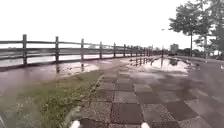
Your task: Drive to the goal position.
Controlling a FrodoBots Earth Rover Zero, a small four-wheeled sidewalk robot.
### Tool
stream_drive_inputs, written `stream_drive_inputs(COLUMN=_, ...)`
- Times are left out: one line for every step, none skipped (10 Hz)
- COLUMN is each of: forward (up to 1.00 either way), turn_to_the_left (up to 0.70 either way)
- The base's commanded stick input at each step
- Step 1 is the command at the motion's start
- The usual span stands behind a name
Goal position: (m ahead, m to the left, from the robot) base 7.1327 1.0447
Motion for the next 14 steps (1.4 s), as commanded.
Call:
stream_drive_inputs(forward=0.7, turn_to_the_left=0.0)
stream_drive_inputs(forward=0.7, turn_to_the_left=0.0)
stream_drive_inputs(forward=0.7, turn_to_the_left=0.0)
stream_drive_inputs(forward=0.7, turn_to_the_left=0.0)
stream_drive_inputs(forward=0.7, turn_to_the_left=0.0)
stream_drive_inputs(forward=0.7, turn_to_the_left=0.0)
stream_drive_inputs(forward=0.7, turn_to_the_left=0.0)
stream_drive_inputs(forward=0.7, turn_to_the_left=0.0)
stream_drive_inputs(forward=0.7, turn_to_the_left=0.0)
stream_drive_inputs(forward=0.7, turn_to_the_left=0.0)
stream_drive_inputs(forward=0.7, turn_to_the_left=0.0)
stream_drive_inputs(forward=0.7, turn_to_the_left=0.0)
stream_drive_inputs(forward=0.7, turn_to_the_left=0.0)
stream_drive_inputs(forward=0.7, turn_to_the_left=0.0)
